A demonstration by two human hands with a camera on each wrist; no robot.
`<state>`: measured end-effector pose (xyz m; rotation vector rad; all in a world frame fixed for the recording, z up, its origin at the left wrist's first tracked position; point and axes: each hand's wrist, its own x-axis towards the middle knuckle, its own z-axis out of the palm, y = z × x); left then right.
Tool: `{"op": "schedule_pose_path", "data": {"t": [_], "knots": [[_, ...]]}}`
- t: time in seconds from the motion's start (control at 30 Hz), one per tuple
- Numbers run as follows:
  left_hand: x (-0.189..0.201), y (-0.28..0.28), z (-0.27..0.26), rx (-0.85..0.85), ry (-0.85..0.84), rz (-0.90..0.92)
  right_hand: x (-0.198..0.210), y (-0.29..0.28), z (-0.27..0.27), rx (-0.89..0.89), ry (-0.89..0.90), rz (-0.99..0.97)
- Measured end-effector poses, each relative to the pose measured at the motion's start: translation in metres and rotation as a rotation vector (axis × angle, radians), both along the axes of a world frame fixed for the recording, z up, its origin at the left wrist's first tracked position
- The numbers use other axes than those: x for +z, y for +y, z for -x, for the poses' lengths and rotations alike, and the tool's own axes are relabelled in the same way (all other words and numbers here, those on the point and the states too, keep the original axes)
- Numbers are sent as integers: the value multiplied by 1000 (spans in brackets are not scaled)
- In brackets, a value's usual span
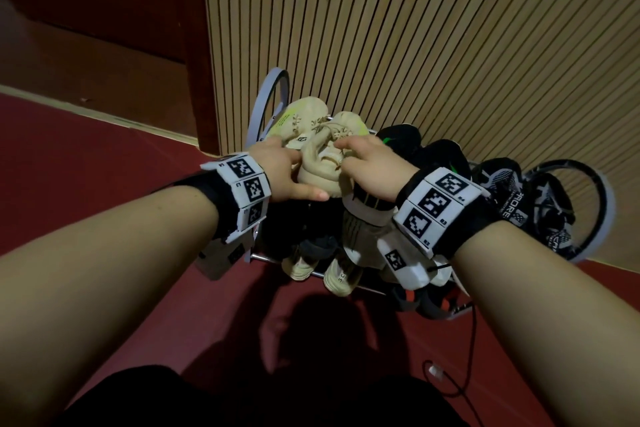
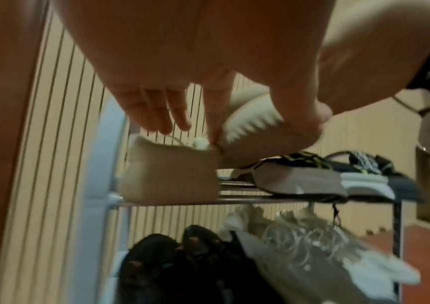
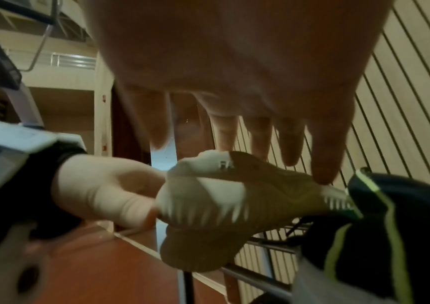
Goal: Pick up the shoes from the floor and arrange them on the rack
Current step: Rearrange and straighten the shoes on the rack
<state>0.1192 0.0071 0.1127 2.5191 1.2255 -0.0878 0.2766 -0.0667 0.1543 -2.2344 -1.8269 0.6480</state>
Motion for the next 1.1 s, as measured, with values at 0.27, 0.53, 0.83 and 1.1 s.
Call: {"op": "schedule_pose_path", "data": {"t": [0.27, 0.53, 0.83, 1.1], "knots": [[-16, 16, 20, -131, 143, -265, -32, -1, 22, 96, -235, -6], [-24, 20, 12, -208, 188, -410, -35, 7, 22, 121, -319, 82], [-22, 20, 16, -243, 258, -563, -43, 16, 21, 236, -389, 35], [-20, 24, 19, -215, 203, -517, -58, 11, 15, 297, -312, -147]]}}
